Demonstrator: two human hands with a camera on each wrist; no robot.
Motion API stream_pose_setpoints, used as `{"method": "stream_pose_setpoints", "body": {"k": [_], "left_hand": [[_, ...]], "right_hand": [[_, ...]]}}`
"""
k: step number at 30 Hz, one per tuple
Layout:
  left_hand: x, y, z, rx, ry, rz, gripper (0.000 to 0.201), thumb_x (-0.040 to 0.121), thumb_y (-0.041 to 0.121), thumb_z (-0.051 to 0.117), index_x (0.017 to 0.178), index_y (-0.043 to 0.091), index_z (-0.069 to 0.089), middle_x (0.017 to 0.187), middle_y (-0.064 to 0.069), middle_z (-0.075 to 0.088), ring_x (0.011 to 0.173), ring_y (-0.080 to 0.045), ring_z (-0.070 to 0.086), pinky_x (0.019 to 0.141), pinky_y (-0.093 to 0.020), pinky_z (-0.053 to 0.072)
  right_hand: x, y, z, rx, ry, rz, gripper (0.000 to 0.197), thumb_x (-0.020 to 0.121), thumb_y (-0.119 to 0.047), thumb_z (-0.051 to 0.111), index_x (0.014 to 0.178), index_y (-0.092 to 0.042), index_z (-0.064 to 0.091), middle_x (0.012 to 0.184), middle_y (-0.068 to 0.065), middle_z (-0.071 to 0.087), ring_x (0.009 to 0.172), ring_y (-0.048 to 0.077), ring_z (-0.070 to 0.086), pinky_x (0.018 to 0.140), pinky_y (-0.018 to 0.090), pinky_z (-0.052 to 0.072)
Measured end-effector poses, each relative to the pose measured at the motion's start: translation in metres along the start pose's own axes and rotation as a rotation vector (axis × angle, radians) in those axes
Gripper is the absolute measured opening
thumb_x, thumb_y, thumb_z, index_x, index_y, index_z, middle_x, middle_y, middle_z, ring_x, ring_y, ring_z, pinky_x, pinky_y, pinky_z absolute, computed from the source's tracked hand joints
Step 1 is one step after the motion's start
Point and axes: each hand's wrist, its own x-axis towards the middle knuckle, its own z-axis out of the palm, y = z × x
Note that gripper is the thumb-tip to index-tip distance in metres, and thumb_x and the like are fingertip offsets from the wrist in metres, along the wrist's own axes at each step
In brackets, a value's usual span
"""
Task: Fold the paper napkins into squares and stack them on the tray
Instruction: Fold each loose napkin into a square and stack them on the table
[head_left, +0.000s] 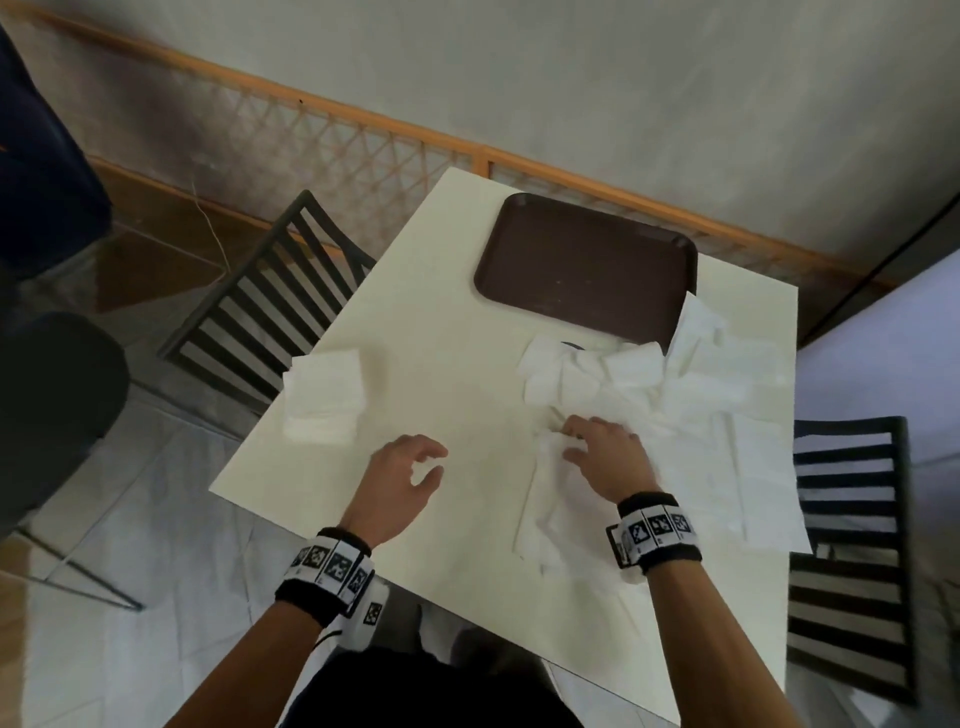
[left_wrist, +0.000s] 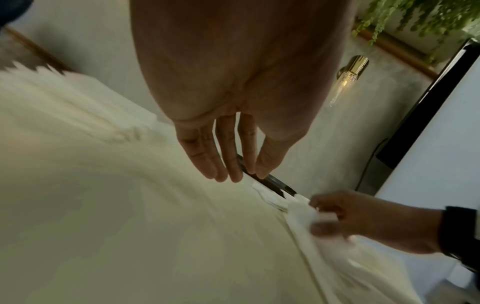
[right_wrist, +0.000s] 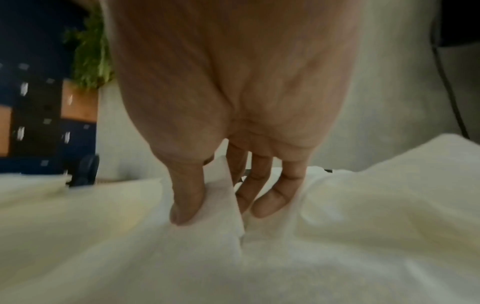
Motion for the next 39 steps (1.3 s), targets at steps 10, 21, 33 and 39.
{"method": "stream_pose_setpoints", "body": {"k": [10, 21, 33, 39], "left_hand": [[0.02, 0.072, 0.089, -0.311, 0.152, -0.103, 0.007, 0.099, 0.03, 0.078, 0.103, 0.028, 0.072, 0.095, 0.018, 0.078, 0.086, 0.006, 0.071, 0.078, -0.009, 0.051], [0.023, 0.07, 0.076, -0.294, 0.351, -0.191, 0.028, 0.097, 0.028, 0.08, 0.077, 0.016, 0.065, 0.074, 0.005, 0.075, 0.064, 0.0, 0.065, 0.07, -0.023, 0.052], [0.015, 0.151, 0.02, -0.682, 0.191, 0.036, 0.021, 0.093, 0.013, 0.083, 0.109, 0.004, 0.073, 0.099, -0.008, 0.083, 0.09, -0.021, 0.08, 0.083, -0.04, 0.064], [0.014, 0.168, -0.001, -0.682, 0.399, 0.104, 0.009, 0.097, 0.017, 0.079, 0.101, 0.015, 0.071, 0.097, -0.003, 0.082, 0.087, -0.018, 0.079, 0.078, -0.035, 0.064]], "right_hand": [[-0.011, -0.011, -0.004, 0.793, 0.259, -0.094, 0.023, 0.097, -0.031, 0.084, 0.094, -0.029, 0.062, 0.068, 0.005, 0.07, 0.06, 0.015, 0.058, 0.063, 0.025, 0.045], [-0.022, 0.002, -0.013, 0.928, 0.392, 0.018, 0.05, 0.076, -0.033, 0.101, 0.07, -0.011, 0.057, 0.082, 0.003, 0.072, 0.077, 0.016, 0.068, 0.075, 0.032, 0.057], [-0.052, -0.036, -0.101, 1.169, 0.417, -0.393, 0.014, 0.103, -0.027, 0.077, 0.099, -0.017, 0.069, 0.092, 0.027, 0.064, 0.076, 0.048, 0.055, 0.068, 0.061, 0.055], [-0.06, -0.056, -0.084, 1.151, 0.349, -0.37, 0.019, 0.098, -0.019, 0.084, 0.086, -0.024, 0.07, 0.082, -0.005, 0.067, 0.075, 0.012, 0.058, 0.075, 0.033, 0.053]]}}
